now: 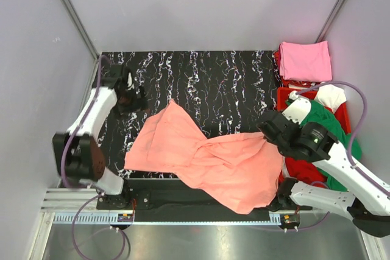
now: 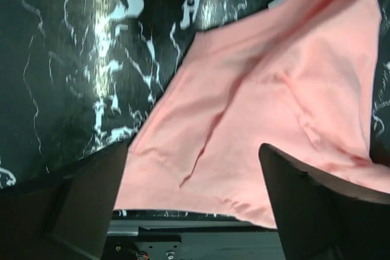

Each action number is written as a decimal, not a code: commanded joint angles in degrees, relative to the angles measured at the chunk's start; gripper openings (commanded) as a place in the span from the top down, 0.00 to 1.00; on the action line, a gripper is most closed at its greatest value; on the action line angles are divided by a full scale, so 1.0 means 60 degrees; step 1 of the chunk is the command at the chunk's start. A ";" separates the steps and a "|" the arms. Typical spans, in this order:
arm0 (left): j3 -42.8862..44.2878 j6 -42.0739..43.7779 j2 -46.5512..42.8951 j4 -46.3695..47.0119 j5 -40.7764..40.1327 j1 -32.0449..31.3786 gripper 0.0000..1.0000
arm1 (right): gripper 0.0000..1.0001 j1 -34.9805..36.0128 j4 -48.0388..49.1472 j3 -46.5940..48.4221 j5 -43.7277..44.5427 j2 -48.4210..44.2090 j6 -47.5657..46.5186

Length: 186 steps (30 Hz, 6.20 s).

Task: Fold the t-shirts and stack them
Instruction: Flatten the tshirt out

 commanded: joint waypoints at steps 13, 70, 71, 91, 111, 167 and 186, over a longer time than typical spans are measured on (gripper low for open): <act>-0.5697 -0.2529 -0.5107 0.2226 0.1446 -0.1233 0.45 | 1.00 0.0000 0.0714 -0.0423 -0.0285 0.0555 -0.0189; -0.6347 -0.3483 -0.5062 0.3239 0.0463 -0.2686 1.00 | 1.00 -0.0015 0.0714 -0.0995 -0.0564 0.0364 -0.0101; -0.5996 -0.3309 -0.5150 0.3034 0.0376 -0.2686 1.00 | 1.00 -0.0001 0.0656 -0.0951 -0.0535 0.0349 -0.0116; 0.6851 0.0500 -0.7011 -0.0998 -0.1646 -0.2700 1.00 | 1.00 -0.0015 0.3775 0.3634 -0.1895 -0.2844 -0.6808; 1.0599 -0.0272 0.2946 -0.1361 -0.1138 0.0344 1.00 | 1.00 -0.5679 0.5185 0.7551 -0.4058 0.8483 -0.7426; 0.7991 0.0032 0.8001 -0.0028 -0.1236 0.0609 0.18 | 0.00 -0.4644 0.3790 1.0957 -0.8941 1.6081 -0.4936; 0.2891 -0.0464 0.0717 0.0350 -0.1430 0.0683 0.06 | 0.00 -0.4688 0.4536 0.3059 -0.5780 0.8750 -0.4983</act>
